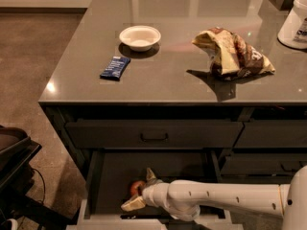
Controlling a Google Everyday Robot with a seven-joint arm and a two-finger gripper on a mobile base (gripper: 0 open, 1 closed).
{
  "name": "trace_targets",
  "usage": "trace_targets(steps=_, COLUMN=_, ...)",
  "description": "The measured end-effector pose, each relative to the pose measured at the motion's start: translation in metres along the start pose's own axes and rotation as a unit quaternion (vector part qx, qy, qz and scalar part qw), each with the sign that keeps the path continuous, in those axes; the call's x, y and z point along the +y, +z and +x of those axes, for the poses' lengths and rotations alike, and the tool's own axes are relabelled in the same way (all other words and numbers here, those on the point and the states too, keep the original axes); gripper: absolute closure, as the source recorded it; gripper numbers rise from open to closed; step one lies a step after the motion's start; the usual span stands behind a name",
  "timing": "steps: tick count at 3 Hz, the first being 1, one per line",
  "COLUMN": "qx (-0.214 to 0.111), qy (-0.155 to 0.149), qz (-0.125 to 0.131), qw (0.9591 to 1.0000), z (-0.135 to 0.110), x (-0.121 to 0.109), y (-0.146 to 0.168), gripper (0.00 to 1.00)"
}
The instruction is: Pick apple from middle drawer and place on counter
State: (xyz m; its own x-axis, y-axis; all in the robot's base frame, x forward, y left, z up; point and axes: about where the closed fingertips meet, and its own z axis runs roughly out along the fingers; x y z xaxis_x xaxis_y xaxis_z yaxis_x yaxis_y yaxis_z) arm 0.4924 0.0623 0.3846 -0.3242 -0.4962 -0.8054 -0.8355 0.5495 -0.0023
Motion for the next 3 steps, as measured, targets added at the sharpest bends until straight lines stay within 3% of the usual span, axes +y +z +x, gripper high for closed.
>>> trace_targets(steps=1, qx=0.015, qy=-0.001, qz=-0.006, qw=0.9999, z=0.0075, x=0.0011, y=0.0073, gripper=0.19)
trace_targets(steps=3, qx=0.016, qy=-0.001, qz=-0.006, qw=0.9999, z=0.0078, x=0.0015, y=0.0077, gripper=0.65)
